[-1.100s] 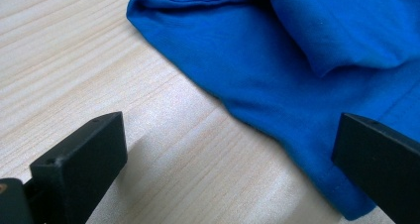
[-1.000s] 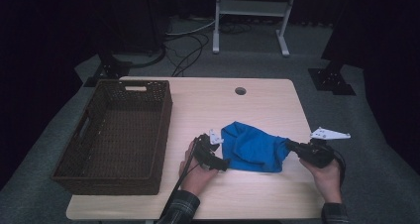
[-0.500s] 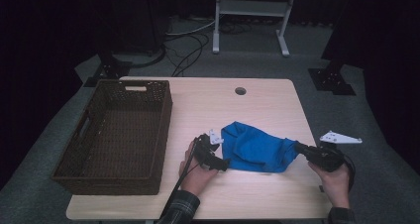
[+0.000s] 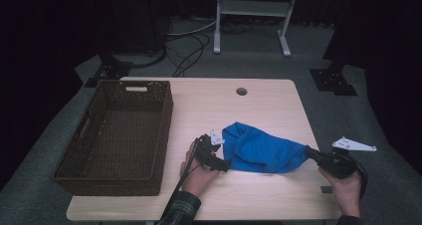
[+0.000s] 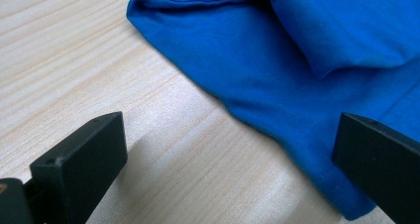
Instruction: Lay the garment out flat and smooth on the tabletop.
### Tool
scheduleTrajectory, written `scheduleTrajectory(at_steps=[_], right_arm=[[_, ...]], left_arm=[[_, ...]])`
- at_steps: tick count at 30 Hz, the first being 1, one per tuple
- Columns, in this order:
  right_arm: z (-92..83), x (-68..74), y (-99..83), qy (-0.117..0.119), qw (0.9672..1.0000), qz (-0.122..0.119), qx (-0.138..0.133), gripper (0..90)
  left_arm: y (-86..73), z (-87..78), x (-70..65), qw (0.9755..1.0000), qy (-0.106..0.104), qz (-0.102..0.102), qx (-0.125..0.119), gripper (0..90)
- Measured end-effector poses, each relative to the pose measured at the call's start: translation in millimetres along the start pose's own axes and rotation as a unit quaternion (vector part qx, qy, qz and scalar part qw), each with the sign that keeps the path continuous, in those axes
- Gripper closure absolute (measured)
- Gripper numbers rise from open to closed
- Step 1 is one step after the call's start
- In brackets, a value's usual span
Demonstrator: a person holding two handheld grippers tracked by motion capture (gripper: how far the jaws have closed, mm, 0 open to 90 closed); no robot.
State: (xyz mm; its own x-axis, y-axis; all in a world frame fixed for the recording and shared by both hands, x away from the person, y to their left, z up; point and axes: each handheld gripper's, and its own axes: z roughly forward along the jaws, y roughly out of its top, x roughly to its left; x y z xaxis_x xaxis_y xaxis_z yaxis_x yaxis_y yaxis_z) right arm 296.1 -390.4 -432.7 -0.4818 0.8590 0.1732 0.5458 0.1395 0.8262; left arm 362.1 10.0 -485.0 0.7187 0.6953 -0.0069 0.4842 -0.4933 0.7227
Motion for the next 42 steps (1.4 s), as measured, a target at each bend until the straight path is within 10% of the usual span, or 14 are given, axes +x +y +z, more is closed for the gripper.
scheduleTrajectory(at_steps=[12,33,42], right_arm=[[-9.4,-4.2,-7.6,-0.002,1.0,0.007,-0.006,79.5],[0.5,-3.8,-11.3,0.029,0.9992,-0.023,-0.016,3.1],[5.0,-5.7,-14.1,0.044,0.9989,-0.015,-0.008,0.0]], left_arm=[[0.0,0.0,0.1,1.0,0.0,0.0,0.0,0.5],[0.5,0.3,0.6,1.0,0.0,0.001,0.0,0.5],[-0.9,-3.4,1.1,0.9998,-0.006,0.014,-0.017,0.5]])
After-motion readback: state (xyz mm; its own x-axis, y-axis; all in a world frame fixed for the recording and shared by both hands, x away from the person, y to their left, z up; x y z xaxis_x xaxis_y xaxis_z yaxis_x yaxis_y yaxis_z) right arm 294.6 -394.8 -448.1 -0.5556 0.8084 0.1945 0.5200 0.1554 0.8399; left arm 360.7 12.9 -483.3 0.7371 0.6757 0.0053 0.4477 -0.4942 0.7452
